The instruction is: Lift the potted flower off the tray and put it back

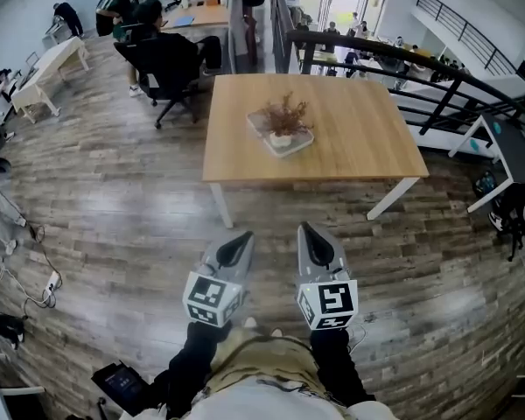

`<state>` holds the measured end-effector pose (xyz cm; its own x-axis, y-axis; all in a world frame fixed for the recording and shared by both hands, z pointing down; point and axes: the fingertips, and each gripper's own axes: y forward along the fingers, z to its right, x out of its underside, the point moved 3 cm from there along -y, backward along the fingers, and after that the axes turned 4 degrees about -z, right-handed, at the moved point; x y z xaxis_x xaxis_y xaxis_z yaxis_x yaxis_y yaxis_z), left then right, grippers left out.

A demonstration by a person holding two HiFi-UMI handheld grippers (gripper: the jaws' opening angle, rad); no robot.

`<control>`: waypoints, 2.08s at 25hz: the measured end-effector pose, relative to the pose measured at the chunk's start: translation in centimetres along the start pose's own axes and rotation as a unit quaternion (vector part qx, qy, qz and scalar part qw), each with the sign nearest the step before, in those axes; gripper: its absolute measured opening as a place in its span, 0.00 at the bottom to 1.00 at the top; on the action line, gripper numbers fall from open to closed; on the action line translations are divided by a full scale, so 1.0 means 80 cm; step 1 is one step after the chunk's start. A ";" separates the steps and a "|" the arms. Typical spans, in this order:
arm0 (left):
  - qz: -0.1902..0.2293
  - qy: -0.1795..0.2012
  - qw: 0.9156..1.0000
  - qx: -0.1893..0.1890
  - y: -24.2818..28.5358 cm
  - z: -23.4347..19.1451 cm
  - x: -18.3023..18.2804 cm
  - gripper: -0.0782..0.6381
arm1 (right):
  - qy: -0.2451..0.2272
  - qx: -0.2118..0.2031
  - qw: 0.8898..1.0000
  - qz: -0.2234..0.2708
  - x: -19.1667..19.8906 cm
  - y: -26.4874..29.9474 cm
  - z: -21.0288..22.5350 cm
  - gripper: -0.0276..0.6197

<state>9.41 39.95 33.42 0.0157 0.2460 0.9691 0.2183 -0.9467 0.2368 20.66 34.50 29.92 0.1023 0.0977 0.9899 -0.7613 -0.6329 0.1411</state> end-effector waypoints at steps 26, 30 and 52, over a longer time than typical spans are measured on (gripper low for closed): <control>-0.031 -0.042 0.999 -0.012 -0.019 -0.150 0.054 0.11 | 0.008 0.012 1.000 -0.012 0.040 0.117 -0.066 0.05; -0.042 -0.047 0.998 -0.016 0.021 -0.176 0.058 0.11 | 0.016 0.010 1.000 -0.020 0.052 0.163 -0.040 0.05; -0.065 -0.023 0.993 -0.091 0.447 -0.406 -0.032 0.11 | 0.049 -0.022 0.995 -0.086 0.092 0.554 0.265 0.05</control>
<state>-14.51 -1.33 41.62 0.0441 0.3748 0.9261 0.0411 -0.9269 0.3731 1.27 -9.14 43.67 0.1712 0.2772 0.9454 -0.7658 -0.5663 0.3047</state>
